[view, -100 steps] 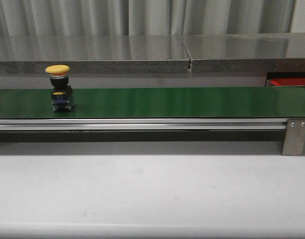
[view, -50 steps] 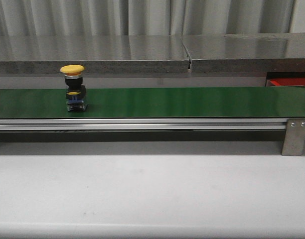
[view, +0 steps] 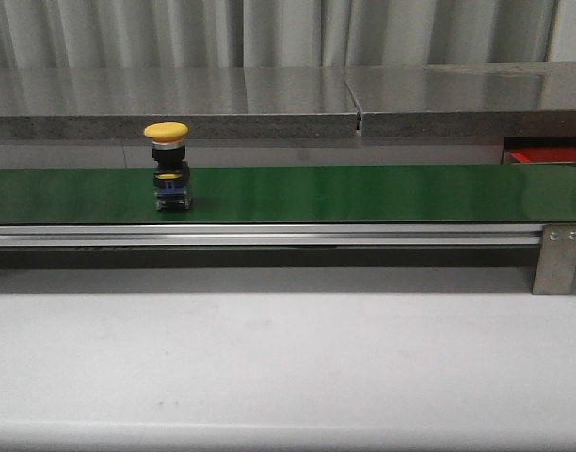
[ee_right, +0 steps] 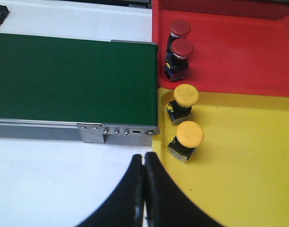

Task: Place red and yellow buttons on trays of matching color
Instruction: 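Set the red button on the belt's start and open the left gripper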

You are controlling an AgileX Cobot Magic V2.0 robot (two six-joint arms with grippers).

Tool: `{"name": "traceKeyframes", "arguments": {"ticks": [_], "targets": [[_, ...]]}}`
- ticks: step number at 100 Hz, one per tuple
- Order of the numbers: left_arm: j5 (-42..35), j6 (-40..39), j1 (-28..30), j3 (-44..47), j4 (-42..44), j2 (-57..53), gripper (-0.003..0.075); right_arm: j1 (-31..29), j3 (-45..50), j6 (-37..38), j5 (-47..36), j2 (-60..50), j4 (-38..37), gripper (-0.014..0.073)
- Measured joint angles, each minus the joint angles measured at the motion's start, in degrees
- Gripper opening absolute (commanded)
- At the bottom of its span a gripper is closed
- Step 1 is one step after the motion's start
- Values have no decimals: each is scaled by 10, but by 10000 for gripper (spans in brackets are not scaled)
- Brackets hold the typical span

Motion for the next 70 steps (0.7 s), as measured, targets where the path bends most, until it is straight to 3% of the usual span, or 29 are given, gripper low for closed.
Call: {"name": "traceKeyframes", "arguments": {"ticks": [7, 14, 33, 70], "targets": [[0, 0, -11, 0, 0, -16, 508, 0, 0, 0, 0, 0, 0, -68], [4, 0, -22, 0, 0, -31, 417, 0, 0, 0, 0, 0, 0, -68], [44, 6, -54, 0, 4, -71, -18, 0, 0, 0, 0, 0, 0, -68], [98, 14, -126, 44, 4, -172, -20, 0, 0, 0, 0, 0, 0, -68]]}}
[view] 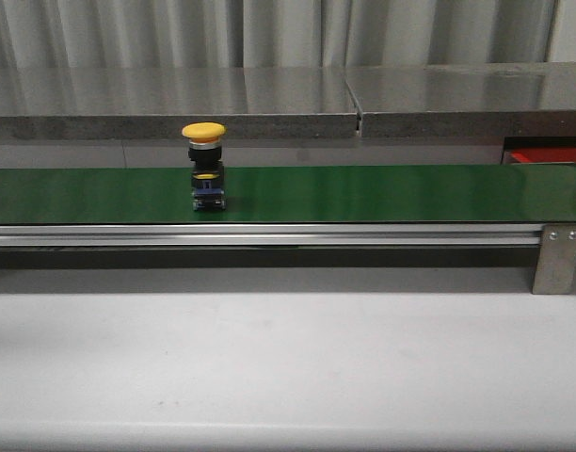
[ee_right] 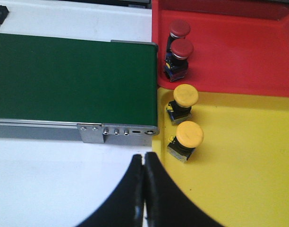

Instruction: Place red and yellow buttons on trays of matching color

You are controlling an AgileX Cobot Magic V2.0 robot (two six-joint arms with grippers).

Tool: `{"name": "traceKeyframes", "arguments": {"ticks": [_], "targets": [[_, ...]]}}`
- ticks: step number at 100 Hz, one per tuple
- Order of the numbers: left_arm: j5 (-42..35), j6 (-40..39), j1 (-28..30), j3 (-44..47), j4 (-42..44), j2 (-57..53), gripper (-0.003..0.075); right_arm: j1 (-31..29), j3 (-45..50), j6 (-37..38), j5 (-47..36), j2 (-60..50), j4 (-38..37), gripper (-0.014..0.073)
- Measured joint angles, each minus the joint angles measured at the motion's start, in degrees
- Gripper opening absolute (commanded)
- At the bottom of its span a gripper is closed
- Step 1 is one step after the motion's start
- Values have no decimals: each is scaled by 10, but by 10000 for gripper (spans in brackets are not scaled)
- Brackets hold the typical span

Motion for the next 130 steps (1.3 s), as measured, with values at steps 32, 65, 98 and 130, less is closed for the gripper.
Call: {"name": "traceKeyframes", "arguments": {"ticks": [32, 65, 98, 130], "targets": [[49, 0, -8, 71, 0, -144, -20, 0, 0, 0, 0, 0, 0, -68], [90, 0, -9, 135, 0, -305, -20, 0, 0, 0, 0, 0, 0, -68], [143, 0, -9, 170, 0, -414, -20, 0, 0, 0, 0, 0, 0, -68], [155, 0, -9, 170, 0, -419, -20, 0, 0, 0, 1, 0, 0, -68]]}}
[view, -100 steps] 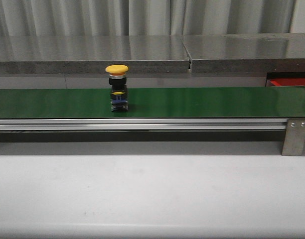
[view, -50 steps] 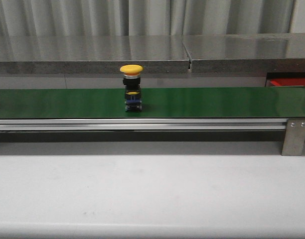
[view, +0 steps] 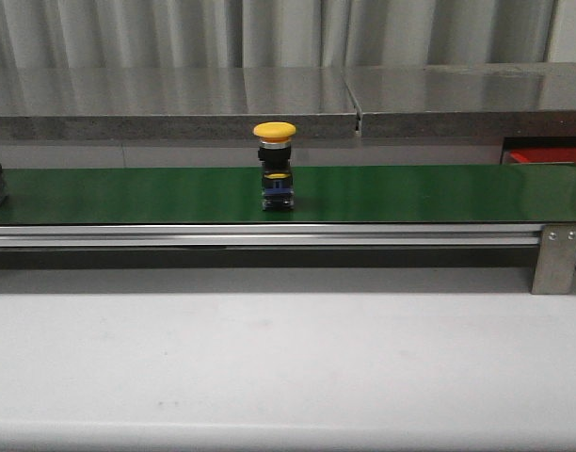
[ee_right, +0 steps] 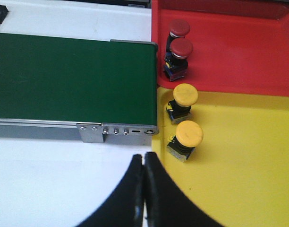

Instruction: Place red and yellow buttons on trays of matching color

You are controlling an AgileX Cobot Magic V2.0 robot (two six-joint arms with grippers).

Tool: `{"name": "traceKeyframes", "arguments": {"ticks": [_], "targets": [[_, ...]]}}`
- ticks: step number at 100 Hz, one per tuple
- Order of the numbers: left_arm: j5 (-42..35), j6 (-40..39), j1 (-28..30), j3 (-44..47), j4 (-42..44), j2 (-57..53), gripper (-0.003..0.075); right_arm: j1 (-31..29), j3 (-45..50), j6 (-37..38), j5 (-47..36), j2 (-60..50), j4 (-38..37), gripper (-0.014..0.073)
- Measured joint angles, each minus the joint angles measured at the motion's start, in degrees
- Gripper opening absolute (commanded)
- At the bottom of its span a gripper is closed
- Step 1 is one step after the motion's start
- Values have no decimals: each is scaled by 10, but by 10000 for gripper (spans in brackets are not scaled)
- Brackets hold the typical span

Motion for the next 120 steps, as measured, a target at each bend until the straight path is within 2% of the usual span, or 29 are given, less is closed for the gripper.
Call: {"name": "traceKeyframes", "arguments": {"ticks": [43, 57, 67, 74, 93, 101, 120], "targets": [[0, 0, 0, 0, 0, 0, -20, 0, -8, 1, 9, 4, 0, -67], [0, 0, 0, 0, 0, 0, -20, 15, -39, -3, 18, 36, 0, -27], [0, 0, 0, 0, 0, 0, -20, 38, -69, -12, 29, 78, 0, 39], [0, 0, 0, 0, 0, 0, -20, 56, -90, -20, 38, 110, 0, 119], [0, 0, 0, 0, 0, 0, -20, 108, -148, -33, 43, 192, 0, 433], [0, 0, 0, 0, 0, 0, -20, 127, -172, -35, 43, 224, 0, 521], [0, 0, 0, 0, 0, 0, -20, 166, -233, -37, 47, 301, 20, 537]]}}
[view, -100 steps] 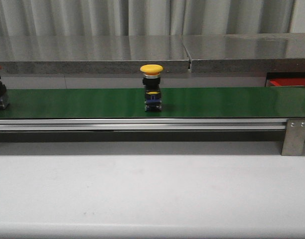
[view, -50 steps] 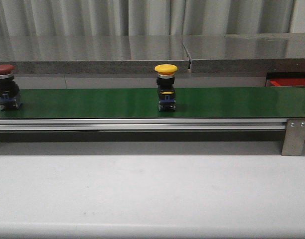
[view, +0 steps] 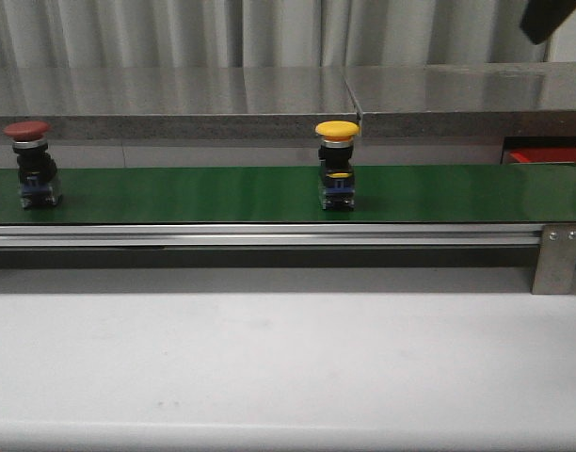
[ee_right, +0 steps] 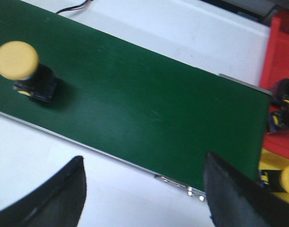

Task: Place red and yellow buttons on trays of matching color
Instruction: 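Lower the right gripper onto the yellow button on the belt, grasp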

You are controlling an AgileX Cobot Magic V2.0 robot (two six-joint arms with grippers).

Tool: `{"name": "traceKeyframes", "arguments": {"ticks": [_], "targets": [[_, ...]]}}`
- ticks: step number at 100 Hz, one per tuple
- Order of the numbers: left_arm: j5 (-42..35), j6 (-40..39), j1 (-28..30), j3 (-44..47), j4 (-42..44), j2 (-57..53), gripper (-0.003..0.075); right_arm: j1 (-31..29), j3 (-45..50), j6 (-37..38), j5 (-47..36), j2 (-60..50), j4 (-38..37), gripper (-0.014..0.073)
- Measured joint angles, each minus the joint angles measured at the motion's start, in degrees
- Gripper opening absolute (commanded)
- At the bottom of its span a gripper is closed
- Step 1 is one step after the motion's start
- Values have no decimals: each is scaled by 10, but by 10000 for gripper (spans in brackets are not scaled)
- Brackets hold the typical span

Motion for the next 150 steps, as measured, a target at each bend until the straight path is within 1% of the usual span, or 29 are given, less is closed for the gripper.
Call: {"name": "traceKeyframes", "arguments": {"ticks": [26, 38, 45, 69, 100, 105, 110, 127, 132, 136, 150], "targets": [[0, 0, 0, 0, 0, 0, -20, 41, -93, -1, 35, 100, 45, 542], [0, 0, 0, 0, 0, 0, -20, 48, -136, -1, 57, 142, 63, 613], [0, 0, 0, 0, 0, 0, -20, 49, -157, -1, 72, 165, 73, 640], [0, 0, 0, 0, 0, 0, -20, 49, -201, -1, 109, 224, 102, 639], [0, 0, 0, 0, 0, 0, -20, 49, -221, -1, 103, 278, 103, 633], [0, 0, 0, 0, 0, 0, -20, 49, -221, -1, 99, 282, 100, 607], [0, 0, 0, 0, 0, 0, -20, 49, -221, -1, 95, 287, 96, 556], [0, 0, 0, 0, 0, 0, -20, 49, -221, -1, 88, 298, 87, 270], [0, 0, 0, 0, 0, 0, -20, 49, -221, -1, 84, 298, 85, 213], [0, 0, 0, 0, 0, 0, -20, 49, -221, -1, 81, 298, 85, 188], [0, 0, 0, 0, 0, 0, -20, 48, -222, -1, 79, 298, 81, 186]]}}
